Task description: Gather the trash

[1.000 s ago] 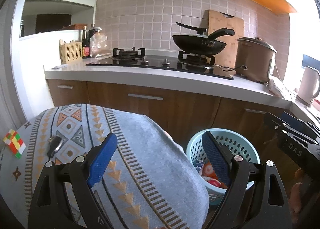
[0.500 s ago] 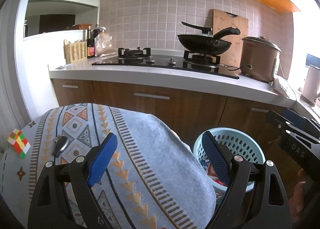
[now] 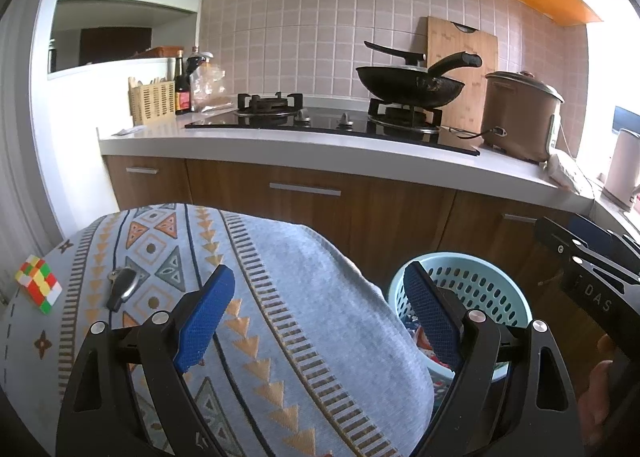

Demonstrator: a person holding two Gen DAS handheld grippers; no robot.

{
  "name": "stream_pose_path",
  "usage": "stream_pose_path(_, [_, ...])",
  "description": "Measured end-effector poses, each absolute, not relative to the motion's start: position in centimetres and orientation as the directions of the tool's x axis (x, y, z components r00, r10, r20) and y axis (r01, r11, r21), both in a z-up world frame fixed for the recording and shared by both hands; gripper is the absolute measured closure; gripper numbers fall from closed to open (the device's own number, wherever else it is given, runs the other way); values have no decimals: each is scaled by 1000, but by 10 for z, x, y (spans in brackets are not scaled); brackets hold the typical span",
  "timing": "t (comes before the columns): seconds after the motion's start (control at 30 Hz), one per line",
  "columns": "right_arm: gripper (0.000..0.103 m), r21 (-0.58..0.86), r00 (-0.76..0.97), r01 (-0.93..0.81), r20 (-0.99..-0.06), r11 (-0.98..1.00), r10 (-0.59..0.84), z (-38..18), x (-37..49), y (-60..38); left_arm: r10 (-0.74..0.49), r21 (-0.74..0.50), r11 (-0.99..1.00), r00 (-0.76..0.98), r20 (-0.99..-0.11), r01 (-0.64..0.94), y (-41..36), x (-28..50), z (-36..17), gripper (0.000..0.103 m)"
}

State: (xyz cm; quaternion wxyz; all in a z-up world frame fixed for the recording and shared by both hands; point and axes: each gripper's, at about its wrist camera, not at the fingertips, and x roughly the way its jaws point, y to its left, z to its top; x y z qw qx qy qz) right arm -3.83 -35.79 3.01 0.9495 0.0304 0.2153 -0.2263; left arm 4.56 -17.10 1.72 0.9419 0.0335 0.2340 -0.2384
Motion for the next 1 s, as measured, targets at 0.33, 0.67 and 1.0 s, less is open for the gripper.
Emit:
stream_pose_path(0.33, [50, -42, 806, 434, -427, 900, -409, 28, -35, -358, -428, -50, 887, 777, -462, 459, -169, 47, 14, 19])
stream_pose_path(0.67, [50, -40, 806, 431, -432, 901, -405, 26, -33, -359, -426, -49, 888, 777, -463, 458, -168, 48, 13, 19])
stream_pose_path(1.0, [50, -49, 811, 421, -427, 906, -400, 25, -33, -355, -414, -43, 894, 787, -457, 445, -160, 47, 13, 19])
